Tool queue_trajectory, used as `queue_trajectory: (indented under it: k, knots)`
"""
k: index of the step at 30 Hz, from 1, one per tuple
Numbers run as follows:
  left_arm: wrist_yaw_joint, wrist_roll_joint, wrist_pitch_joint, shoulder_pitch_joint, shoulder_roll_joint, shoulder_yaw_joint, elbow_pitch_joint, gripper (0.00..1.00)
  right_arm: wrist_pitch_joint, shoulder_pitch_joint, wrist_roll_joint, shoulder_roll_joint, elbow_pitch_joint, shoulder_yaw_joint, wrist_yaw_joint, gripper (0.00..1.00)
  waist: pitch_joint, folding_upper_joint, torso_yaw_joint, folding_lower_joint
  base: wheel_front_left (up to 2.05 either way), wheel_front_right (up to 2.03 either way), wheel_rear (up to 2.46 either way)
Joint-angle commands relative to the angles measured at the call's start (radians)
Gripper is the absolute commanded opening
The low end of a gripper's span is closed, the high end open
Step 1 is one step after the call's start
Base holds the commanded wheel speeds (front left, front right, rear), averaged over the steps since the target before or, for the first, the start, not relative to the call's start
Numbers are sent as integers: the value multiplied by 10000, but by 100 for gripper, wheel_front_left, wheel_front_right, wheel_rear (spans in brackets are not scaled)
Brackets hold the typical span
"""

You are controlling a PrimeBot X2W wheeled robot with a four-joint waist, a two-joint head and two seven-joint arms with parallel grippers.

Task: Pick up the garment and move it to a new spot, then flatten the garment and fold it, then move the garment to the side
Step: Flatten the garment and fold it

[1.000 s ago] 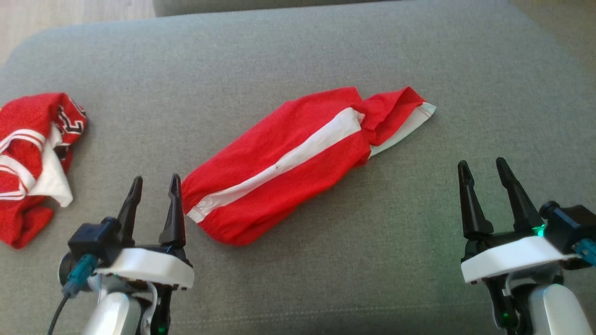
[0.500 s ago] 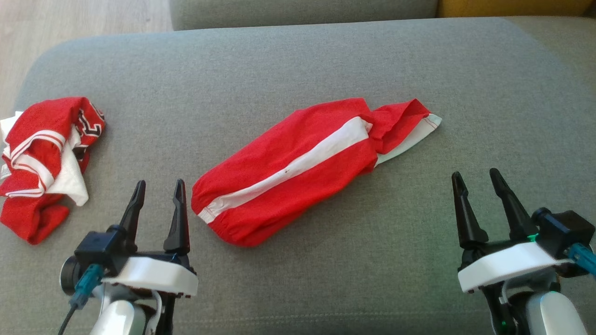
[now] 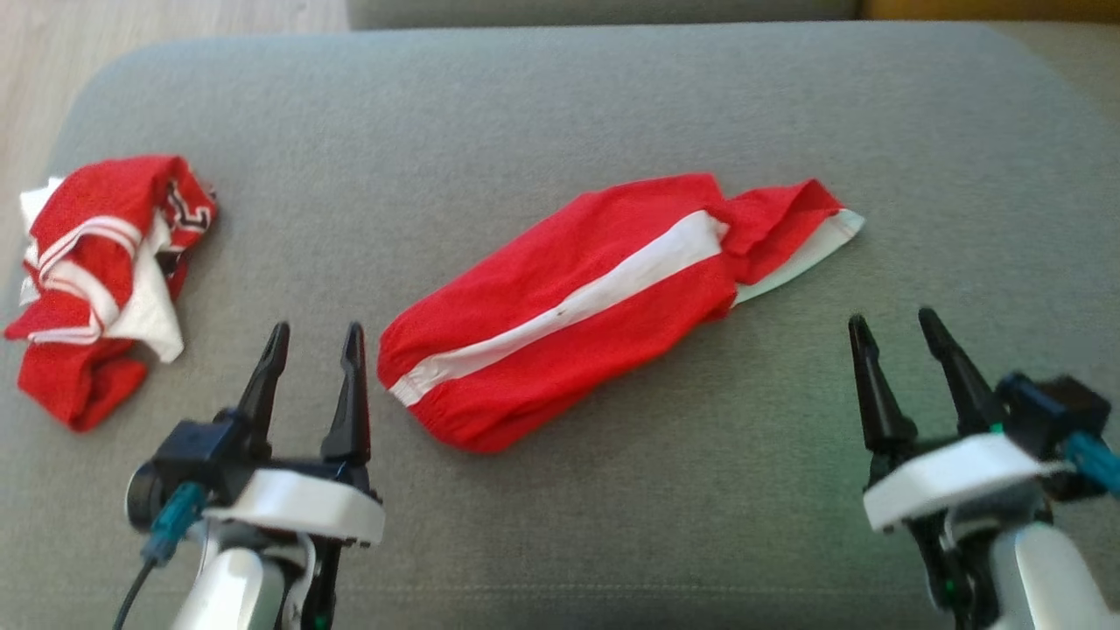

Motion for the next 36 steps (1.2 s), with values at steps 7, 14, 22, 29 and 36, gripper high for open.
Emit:
queue_trajectory:
  k: [7,14,22,29,36]
  knots:
    - [-334,243,-123,-1051,-226,100,-285,100,168,-2059,511,-286,1181,1067,-7,100,835,0,886,0,0,0,0]
    - [-567,413,-123,-1401,-579,138,-202,100,279,-3119,1085,-259,2880,1701,-7,77,1289,0,1285,0,0,0,0]
    - [-717,615,-123,-1374,-746,364,-173,100,-269,-3057,1695,-235,2959,1810,-7,0,1402,0,1063,0,0,0,0]
    - [-881,780,-124,-1310,-820,585,-198,100,-573,-2065,1245,-118,1422,717,-7,0,1417,0,595,0,0,0,0]
    - [-1033,880,-124,-1340,-929,645,-190,100,283,-1218,-971,86,-3,-275,-7,0,1524,0,455,0,0,0,0]
